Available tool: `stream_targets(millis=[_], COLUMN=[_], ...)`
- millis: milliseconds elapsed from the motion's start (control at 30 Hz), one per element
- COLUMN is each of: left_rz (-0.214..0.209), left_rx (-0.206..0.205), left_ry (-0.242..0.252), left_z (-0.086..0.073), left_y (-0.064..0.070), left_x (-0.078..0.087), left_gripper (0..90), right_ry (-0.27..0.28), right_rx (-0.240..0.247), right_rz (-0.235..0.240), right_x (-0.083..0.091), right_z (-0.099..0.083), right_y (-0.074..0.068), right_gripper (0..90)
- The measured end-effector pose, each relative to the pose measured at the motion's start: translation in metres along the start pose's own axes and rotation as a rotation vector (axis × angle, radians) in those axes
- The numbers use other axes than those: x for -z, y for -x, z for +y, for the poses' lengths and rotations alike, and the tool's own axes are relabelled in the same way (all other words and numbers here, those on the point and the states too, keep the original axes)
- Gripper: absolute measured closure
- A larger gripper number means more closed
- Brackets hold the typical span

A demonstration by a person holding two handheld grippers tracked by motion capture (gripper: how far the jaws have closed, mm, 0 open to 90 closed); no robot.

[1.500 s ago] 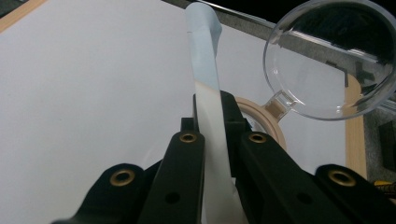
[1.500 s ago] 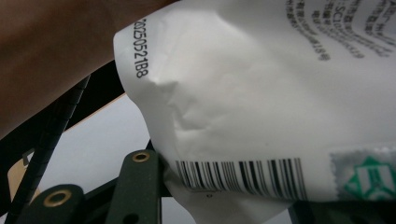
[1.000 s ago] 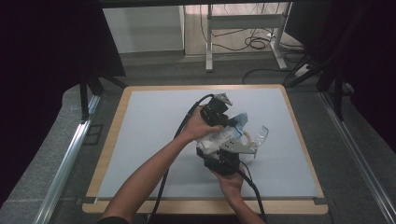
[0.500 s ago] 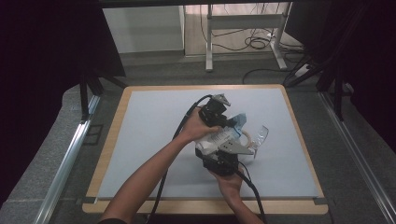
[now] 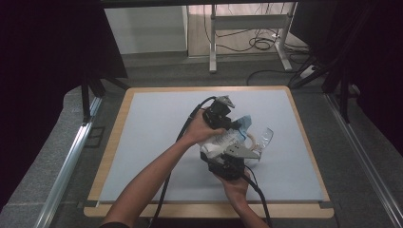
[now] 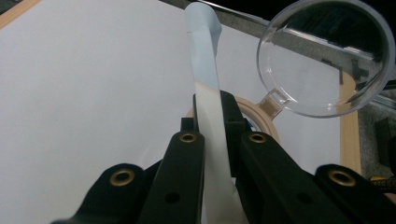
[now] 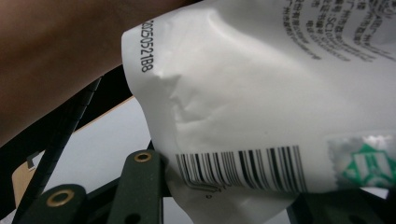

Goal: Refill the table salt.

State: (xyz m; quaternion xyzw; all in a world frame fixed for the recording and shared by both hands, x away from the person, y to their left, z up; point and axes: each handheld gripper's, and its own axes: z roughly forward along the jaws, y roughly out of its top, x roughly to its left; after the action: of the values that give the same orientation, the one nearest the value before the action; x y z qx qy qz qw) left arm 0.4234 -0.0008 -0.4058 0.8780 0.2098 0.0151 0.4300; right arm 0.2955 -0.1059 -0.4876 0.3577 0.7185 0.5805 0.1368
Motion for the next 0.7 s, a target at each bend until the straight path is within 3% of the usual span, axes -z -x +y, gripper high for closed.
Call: stream_targets(millis=[700], left_rz=[0.000], left_rx=[-0.006], left_ry=[-0.015], left_z=[0.0002], left_y=[-0.0022], left_x=[-0.0010], left_gripper=[89.6], right_ry=[0.014], right_rx=[-0.016], right_rz=[0.020], right_x=[0.0009], right_z=[-0.0004], right_y=[0.0024], right_gripper=[60.9])
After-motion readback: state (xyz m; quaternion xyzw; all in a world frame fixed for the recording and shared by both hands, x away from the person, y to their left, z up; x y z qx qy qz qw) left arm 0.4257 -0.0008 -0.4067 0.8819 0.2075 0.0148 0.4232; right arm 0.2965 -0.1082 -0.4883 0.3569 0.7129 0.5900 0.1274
